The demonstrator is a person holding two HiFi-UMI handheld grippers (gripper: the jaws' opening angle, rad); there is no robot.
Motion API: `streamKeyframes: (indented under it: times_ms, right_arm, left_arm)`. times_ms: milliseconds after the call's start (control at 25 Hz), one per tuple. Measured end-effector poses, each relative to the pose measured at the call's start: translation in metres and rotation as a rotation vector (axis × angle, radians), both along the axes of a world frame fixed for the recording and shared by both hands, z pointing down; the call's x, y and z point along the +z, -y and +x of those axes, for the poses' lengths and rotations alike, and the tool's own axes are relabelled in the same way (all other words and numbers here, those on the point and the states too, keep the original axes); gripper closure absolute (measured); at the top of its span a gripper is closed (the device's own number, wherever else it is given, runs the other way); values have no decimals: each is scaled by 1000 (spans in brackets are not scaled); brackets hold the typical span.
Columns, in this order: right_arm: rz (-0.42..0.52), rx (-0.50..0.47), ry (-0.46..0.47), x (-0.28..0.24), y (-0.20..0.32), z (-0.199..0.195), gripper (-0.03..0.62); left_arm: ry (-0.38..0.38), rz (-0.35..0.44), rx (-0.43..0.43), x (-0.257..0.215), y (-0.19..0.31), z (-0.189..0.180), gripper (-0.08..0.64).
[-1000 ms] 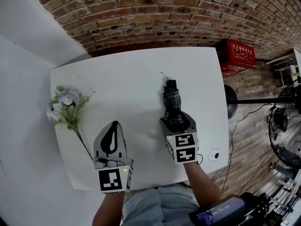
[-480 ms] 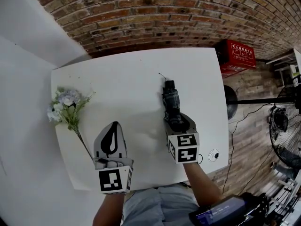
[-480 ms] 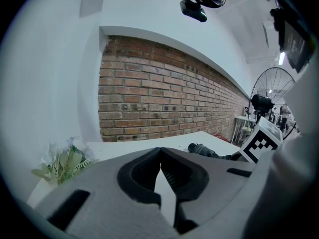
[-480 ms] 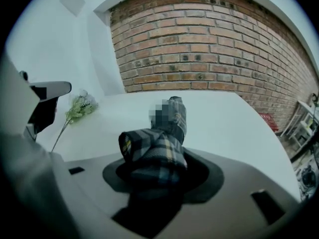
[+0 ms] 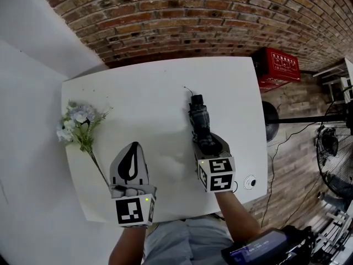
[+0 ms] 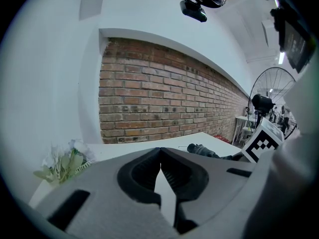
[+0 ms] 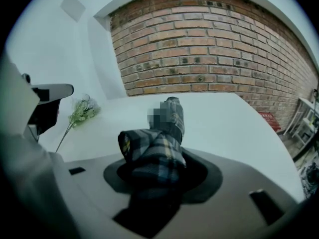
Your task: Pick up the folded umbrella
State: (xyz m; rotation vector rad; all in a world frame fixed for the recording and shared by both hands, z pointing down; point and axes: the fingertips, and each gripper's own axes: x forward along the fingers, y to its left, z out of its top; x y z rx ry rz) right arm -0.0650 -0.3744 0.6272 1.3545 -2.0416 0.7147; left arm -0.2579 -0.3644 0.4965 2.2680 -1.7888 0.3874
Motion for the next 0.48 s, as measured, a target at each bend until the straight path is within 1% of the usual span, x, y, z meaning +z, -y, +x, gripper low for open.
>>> streamKeyframes:
  times_ms: [480]
  right_arm:
    - [74, -20, 37, -26, 0, 3, 396]
  left_arm:
    - [9, 28, 1, -17, -8, 10, 554]
